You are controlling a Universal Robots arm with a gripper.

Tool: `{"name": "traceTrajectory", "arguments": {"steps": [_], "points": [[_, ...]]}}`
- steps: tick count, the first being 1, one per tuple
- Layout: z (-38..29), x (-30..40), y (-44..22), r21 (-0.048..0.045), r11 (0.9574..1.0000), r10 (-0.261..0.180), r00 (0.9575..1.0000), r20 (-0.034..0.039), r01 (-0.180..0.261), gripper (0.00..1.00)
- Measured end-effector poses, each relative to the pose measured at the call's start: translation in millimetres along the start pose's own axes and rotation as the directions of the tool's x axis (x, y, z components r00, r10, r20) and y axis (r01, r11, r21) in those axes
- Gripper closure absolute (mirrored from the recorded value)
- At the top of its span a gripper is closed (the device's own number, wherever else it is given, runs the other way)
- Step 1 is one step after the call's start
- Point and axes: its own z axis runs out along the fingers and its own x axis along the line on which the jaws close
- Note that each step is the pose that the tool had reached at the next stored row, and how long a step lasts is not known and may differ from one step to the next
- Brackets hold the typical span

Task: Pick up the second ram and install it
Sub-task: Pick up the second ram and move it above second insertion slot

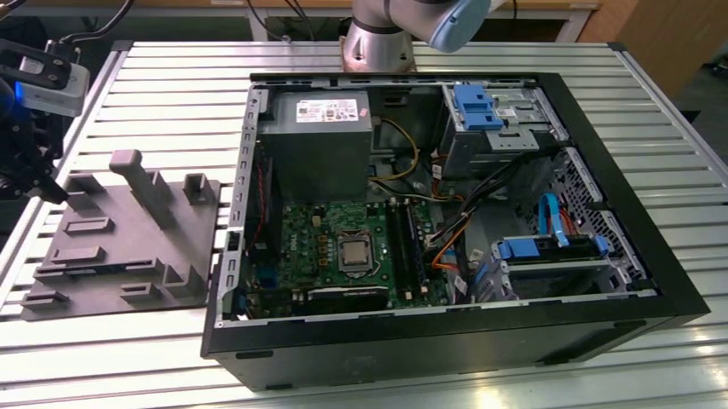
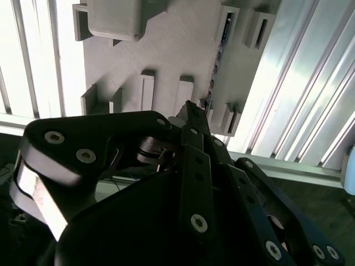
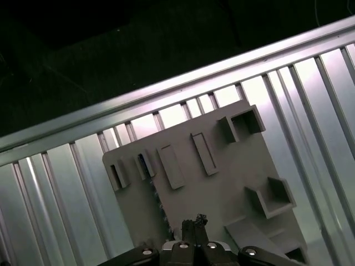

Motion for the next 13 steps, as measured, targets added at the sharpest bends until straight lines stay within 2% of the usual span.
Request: {"name": "traceTrajectory", "arguments": {"steps": [13], "points": [[1.3,0.6,1.4,-0.0009,0.9995,-0.032,0.9995,-0.0015,0.032,0.89]]}}
